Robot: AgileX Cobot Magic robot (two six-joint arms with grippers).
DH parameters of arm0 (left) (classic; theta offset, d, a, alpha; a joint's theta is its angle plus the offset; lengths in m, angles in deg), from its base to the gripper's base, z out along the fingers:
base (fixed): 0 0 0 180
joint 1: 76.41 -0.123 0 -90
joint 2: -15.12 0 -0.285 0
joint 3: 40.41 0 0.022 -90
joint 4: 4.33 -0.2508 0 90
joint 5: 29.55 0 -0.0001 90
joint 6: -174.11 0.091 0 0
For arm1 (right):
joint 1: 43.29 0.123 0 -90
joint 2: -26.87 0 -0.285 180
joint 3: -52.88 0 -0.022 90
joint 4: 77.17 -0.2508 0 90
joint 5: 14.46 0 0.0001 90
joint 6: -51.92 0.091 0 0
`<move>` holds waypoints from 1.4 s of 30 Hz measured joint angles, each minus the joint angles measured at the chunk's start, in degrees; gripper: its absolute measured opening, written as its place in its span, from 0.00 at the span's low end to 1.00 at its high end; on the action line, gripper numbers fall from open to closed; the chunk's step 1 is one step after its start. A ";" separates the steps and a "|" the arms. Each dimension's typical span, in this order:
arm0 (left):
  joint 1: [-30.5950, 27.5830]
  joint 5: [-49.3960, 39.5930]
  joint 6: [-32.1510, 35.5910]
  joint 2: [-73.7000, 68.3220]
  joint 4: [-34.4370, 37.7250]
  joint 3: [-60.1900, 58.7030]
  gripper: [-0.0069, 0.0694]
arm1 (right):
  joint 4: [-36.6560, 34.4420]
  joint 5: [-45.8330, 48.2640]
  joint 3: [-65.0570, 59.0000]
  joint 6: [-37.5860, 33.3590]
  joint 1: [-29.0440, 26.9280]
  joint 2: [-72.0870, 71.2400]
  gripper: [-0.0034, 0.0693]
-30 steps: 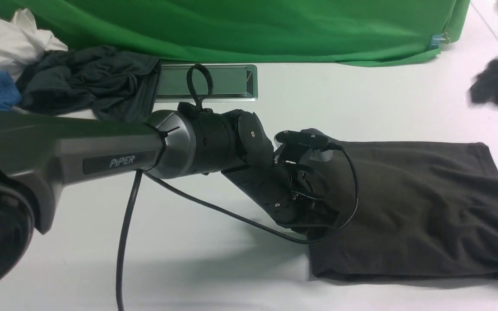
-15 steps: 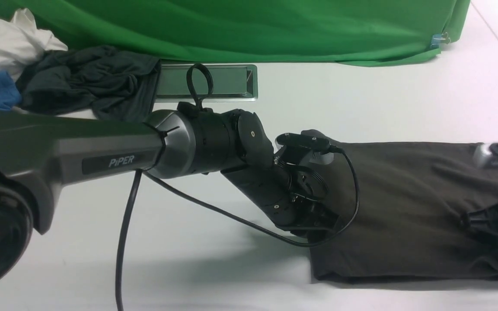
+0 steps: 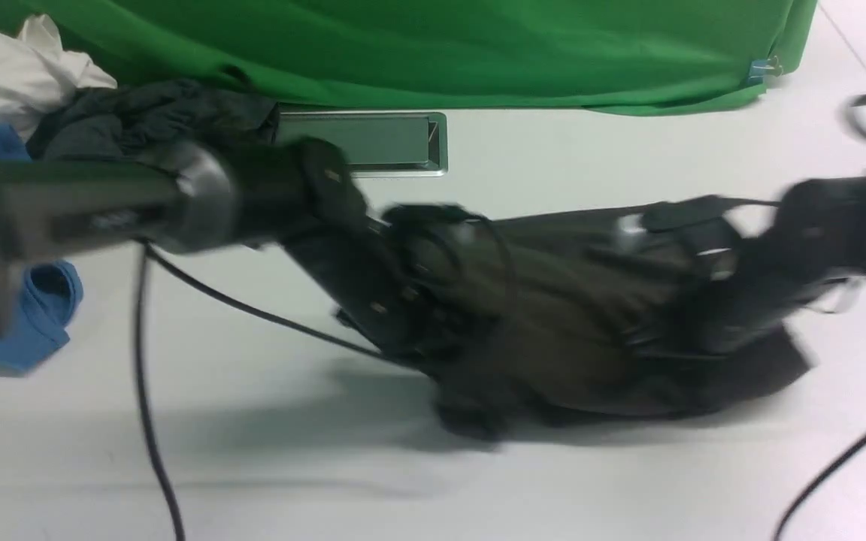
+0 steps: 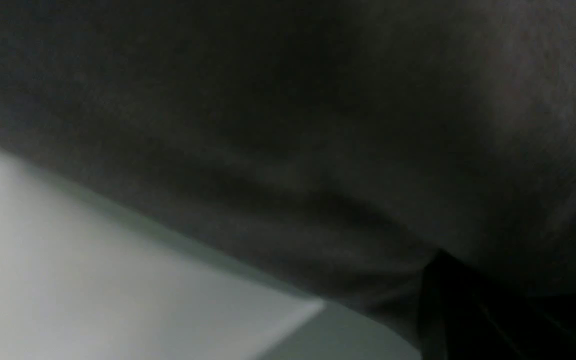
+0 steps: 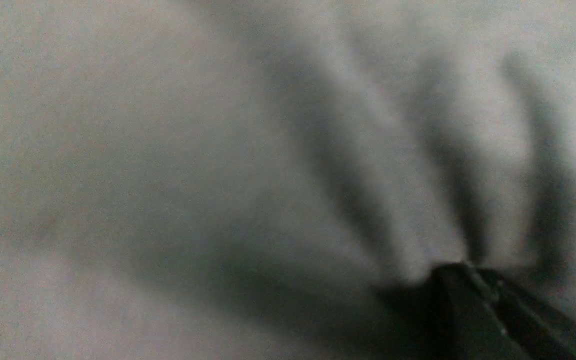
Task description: Fold a long-sleeved shirt on a white desktop.
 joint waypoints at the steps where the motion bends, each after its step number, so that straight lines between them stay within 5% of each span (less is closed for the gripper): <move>1: -1.93 -0.06 -1.23 0.70 -1.18 0.00 0.12 | -0.54 0.57 1.37 0.50 2.30 0.74 0.08; 7: -8.47 -0.72 -3.43 4.07 -3.65 -1.84 0.12 | -2.24 3.08 5.55 1.94 5.92 2.56 0.09; 26: -8.68 -1.25 -11.74 14.29 -15.65 -7.69 0.12 | 3.10 10.56 7.01 -2.58 -1.58 -3.17 0.10; 32: -8.68 4.00 -4.85 19.85 -2.63 -6.36 0.12 | 3.10 5.69 7.01 1.17 -1.58 -9.44 0.12; 35: -7.20 5.76 4.97 18.19 9.55 -6.31 0.12 | 3.10 2.72 7.01 5.25 -1.58 -11.26 0.14; 42: 0.76 14.94 8.48 6.17 12.21 -6.31 0.12 | 2.94 2.52 7.01 7.81 -1.58 -11.27 0.17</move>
